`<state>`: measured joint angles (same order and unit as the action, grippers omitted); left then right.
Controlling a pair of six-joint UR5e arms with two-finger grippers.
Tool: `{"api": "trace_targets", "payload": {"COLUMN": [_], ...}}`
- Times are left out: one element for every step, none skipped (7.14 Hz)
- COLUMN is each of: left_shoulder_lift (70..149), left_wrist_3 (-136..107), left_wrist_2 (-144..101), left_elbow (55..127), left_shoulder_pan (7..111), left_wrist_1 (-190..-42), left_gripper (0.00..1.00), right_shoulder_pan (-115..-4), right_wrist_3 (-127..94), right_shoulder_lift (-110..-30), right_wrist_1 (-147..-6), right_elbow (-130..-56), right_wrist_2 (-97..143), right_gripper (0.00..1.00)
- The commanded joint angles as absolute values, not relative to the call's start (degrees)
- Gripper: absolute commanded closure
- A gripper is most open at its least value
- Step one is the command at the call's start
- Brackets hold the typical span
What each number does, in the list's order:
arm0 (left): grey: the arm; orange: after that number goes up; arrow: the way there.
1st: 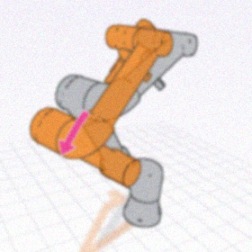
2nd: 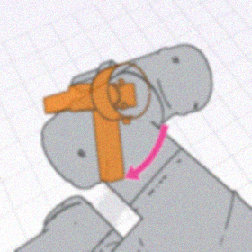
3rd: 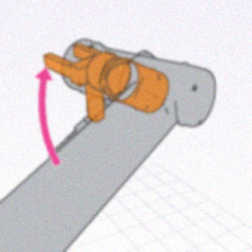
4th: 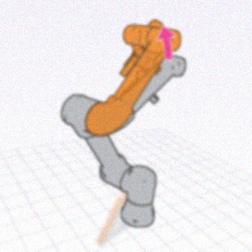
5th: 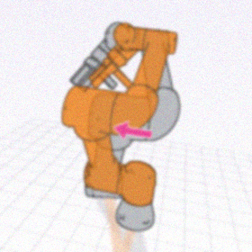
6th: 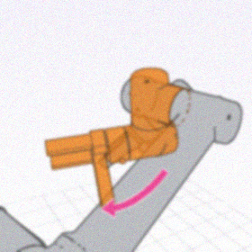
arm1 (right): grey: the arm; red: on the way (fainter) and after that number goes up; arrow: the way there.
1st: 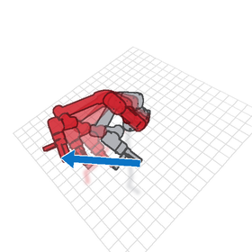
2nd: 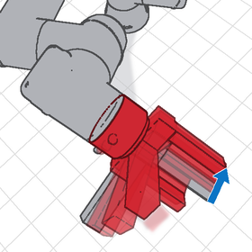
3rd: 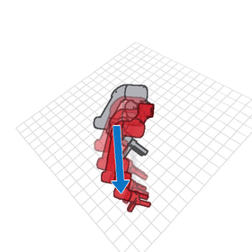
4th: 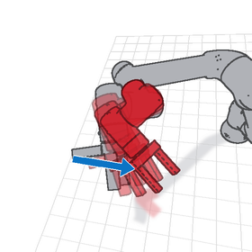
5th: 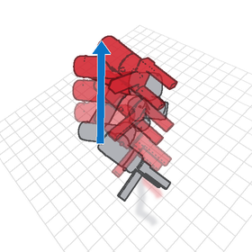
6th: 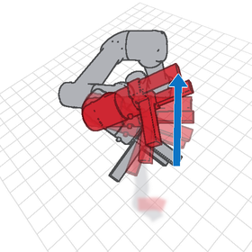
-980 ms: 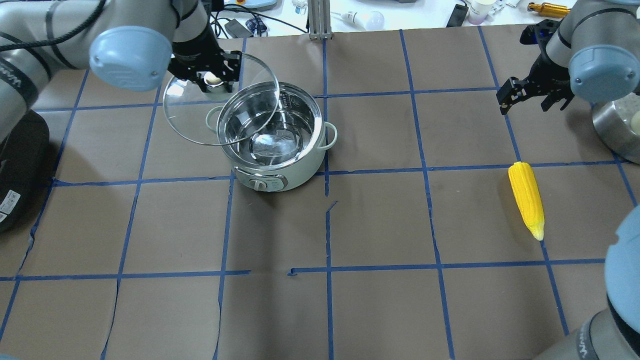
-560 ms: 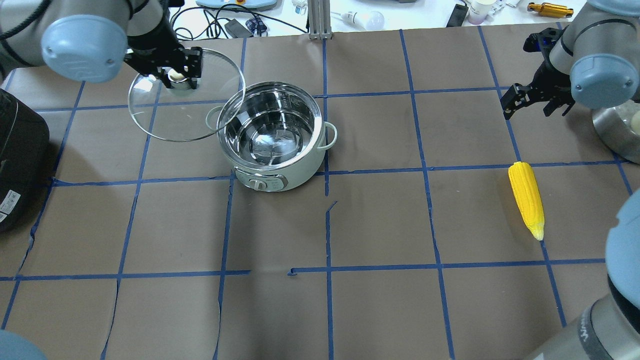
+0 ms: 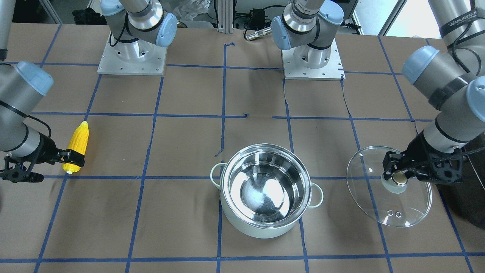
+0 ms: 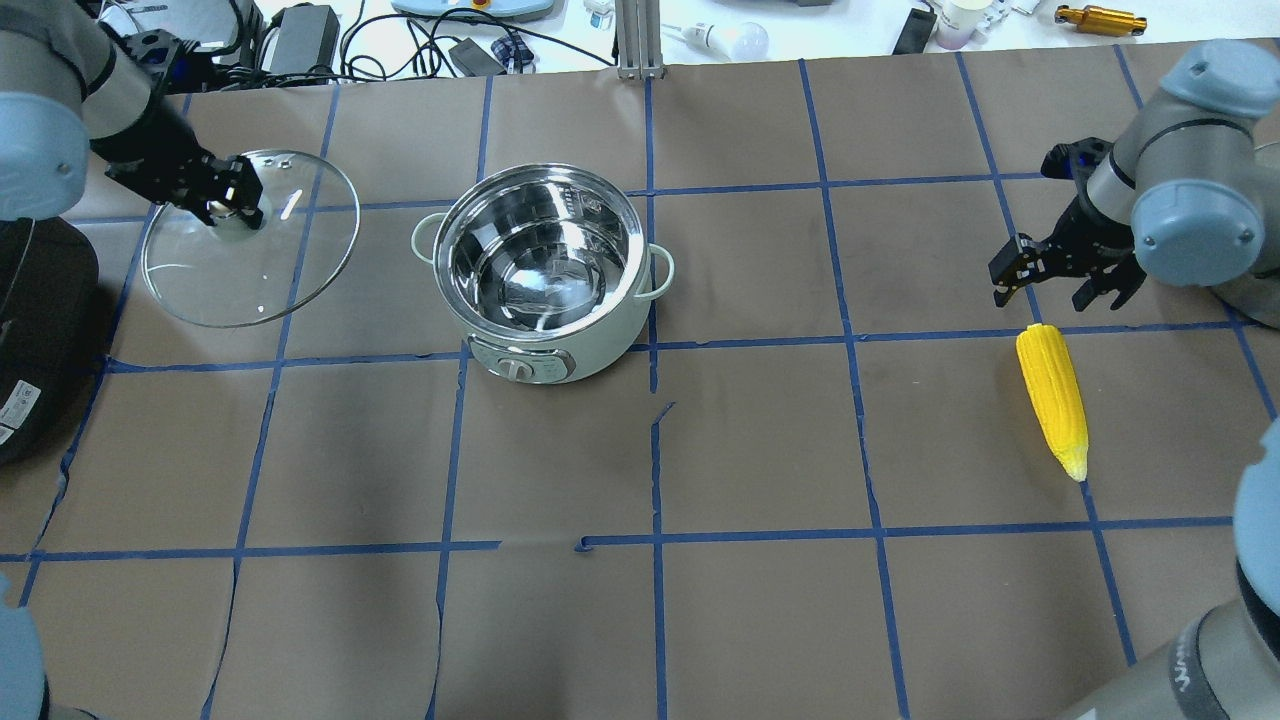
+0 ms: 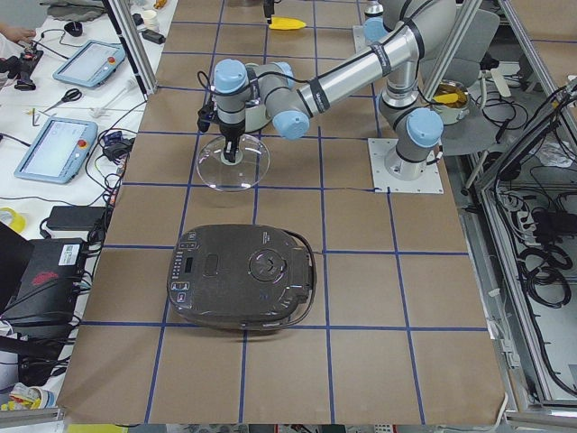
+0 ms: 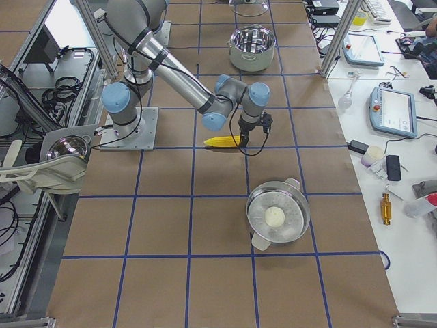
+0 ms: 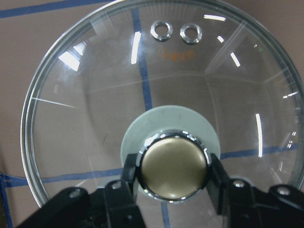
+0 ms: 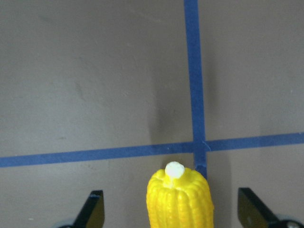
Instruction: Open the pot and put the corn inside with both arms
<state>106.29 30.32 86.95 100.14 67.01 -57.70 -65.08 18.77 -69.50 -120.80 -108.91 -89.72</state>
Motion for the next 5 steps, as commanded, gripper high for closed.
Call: {"api": "trace_targets", "payload": {"left_shoulder_lift": [107.7,108.3,108.5,108.5,108.5], "left_wrist_3": [31.7,30.9,31.3,31.2,30.8], "left_wrist_2": [86.5,86.4,86.4,86.4,86.6], "left_elbow": [107.4,107.5,107.7,107.9,109.7], "left_shoulder_pan": [66.4,66.4,66.4,66.4,66.4], "left_wrist_1": [-47.0,-47.5,-47.6,-47.7,-46.8], "left_gripper": [0.74,0.74,0.74,0.71,0.58], "right_shoulder_pan": [-64.5,-64.5,-64.5,-64.5,-64.8], "right_wrist_3": [18.6,18.7,19.0,18.8,18.4], "right_shoulder_lift": [-70.0,-70.0,-70.0,-70.0,-70.3], "right_wrist_1": [-121.8,-122.0,-121.9,-121.4,-121.8], "right_elbow": [-112.6,-113.3,-113.3,-113.8,-114.3], "right_wrist_2": [-90.1,-92.5,-94.0,-93.9,-94.2], "right_gripper": [0.01,0.07,0.31,0.41,0.68]}}
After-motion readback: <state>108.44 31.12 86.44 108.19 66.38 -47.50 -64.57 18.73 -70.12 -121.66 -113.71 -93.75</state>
